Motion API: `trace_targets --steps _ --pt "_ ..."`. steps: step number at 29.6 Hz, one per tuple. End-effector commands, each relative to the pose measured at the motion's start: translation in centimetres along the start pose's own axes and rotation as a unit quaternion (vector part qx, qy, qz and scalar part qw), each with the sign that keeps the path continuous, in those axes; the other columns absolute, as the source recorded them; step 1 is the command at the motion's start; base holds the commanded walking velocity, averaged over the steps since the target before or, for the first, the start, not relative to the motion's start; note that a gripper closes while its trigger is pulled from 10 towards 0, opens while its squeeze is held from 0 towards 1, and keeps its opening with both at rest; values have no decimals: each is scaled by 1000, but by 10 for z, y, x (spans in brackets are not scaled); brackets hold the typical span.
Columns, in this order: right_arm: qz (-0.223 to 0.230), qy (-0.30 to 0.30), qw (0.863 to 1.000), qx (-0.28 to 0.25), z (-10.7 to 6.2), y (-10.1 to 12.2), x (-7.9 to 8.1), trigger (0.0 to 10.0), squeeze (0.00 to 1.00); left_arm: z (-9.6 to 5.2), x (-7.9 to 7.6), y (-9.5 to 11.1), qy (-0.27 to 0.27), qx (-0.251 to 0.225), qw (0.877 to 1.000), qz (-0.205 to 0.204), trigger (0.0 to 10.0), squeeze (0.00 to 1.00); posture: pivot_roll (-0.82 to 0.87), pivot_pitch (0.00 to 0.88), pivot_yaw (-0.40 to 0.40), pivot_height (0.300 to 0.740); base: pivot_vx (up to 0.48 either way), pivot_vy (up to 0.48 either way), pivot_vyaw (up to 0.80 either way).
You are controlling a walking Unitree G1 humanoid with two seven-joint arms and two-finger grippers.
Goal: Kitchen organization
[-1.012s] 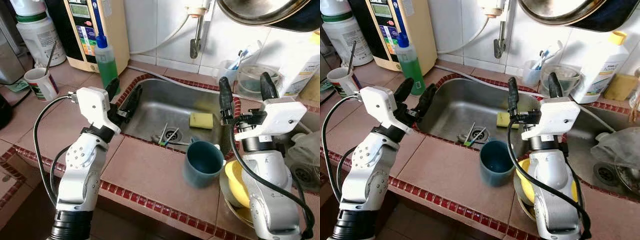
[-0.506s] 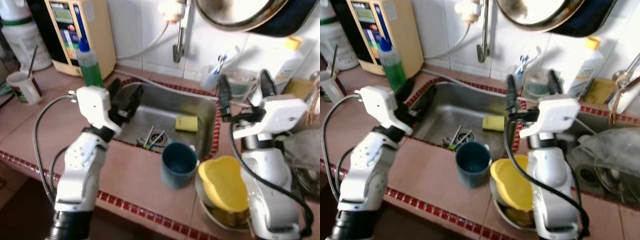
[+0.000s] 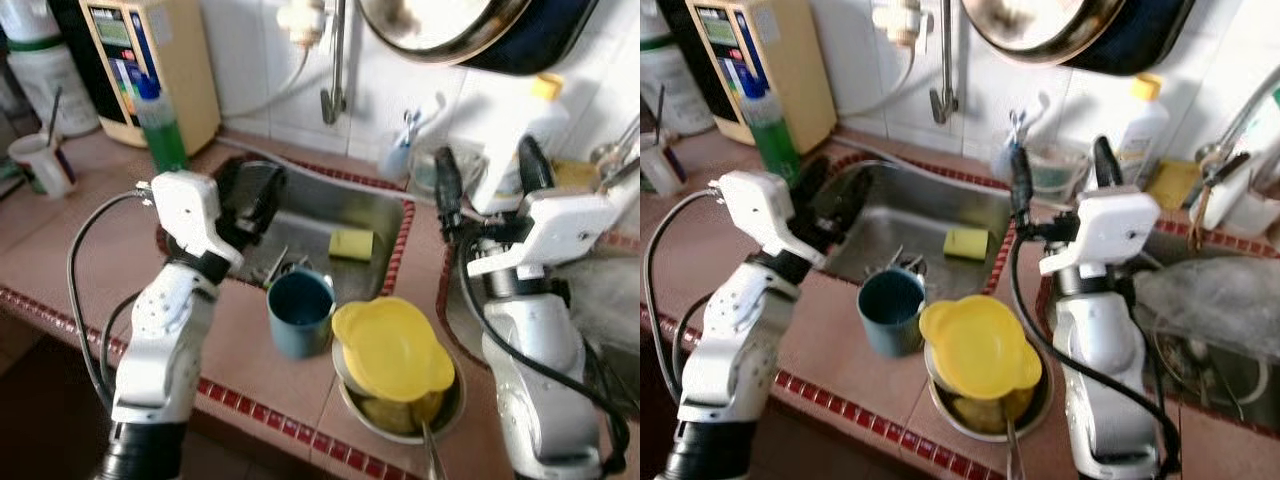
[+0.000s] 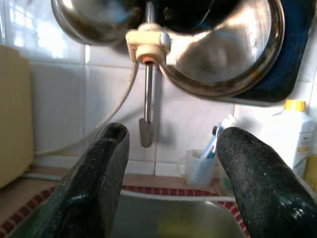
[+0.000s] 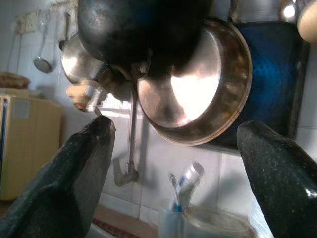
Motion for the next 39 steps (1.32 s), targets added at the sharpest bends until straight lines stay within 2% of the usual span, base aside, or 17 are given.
trace_targets --steps 1,7,29,39 --pt "-2 -2 1000 -5 1 4 -2 10000 0 1 -4 0 -6 3 1000 -3 10000 0 -165 45 22 740 0 0 0" --pt "-2 -3 1000 -4 1 4 -2 10000 0 2 -4 -1 -6 8 1000 -6 10000 0 -166 50 20 740 0 0 0" --pt "-1 -7 1000 -2 1 4 -2 10000 0 3 -5 -2 -7 13 1000 -6 10000 0 -169 61 26 740 -278 0 0" --pt "10 -8 1000 9 1 1 -3 10000 0 4 -5 -1 -9 12 1000 -7 10000 0 -169 61 28 740 0 0 -146"
Point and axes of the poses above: a point about 5 cm out from each wrist's last joint towards the gripper, its own z axis pointing out of the wrist towards the gripper, its own y axis along the axis of the wrist's last joint, x = y × z, the point moved 6 cm from there along z, pointing out of the wrist towards the gripper, and after that the axes turned 3 degrees about -z, right-handed, at the moved point
